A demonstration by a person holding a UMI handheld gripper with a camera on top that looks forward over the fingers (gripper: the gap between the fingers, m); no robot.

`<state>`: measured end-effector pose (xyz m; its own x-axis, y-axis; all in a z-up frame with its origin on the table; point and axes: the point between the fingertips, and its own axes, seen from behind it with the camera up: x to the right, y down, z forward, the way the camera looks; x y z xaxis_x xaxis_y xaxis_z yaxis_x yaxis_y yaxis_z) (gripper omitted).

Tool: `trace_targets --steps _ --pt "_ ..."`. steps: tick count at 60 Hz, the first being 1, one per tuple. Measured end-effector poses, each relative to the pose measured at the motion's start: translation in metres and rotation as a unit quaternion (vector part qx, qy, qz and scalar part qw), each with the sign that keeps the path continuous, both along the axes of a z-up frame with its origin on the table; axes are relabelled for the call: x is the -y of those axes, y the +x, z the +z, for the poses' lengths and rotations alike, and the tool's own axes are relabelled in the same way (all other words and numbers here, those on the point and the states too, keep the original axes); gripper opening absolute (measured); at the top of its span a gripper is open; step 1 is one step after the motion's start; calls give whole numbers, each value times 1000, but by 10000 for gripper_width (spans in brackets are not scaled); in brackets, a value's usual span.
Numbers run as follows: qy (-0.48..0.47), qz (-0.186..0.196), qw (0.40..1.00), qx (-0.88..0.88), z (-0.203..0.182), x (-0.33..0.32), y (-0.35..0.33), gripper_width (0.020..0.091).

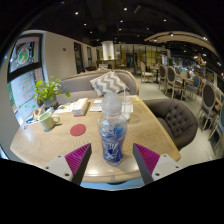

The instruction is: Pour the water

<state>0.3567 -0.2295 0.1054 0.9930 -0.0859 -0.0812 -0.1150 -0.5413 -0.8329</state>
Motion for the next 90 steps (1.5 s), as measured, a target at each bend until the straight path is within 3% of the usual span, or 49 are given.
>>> trace_targets --steps 13,18,22,30,41,53,66,78,90 --pt "19 35 999 2 -26 -60 4 807" --pt "23 40 999 2 -37 -73 0 690" --pt "30 39 999 3 -40 -78 -2 534" --pt "46 23 999 -2 -38 -85 1 480" --pt "49 -4 999 10 -38 -89 6 342" --pt "31 -52 994 90 -19 -94 19 339" --pt "42 -84 962 256 77 -132 -2 340" --pt "49 -37 868 493 166 -198 -80 342" --pt "41 50 729 681 187 -263 -182 339"
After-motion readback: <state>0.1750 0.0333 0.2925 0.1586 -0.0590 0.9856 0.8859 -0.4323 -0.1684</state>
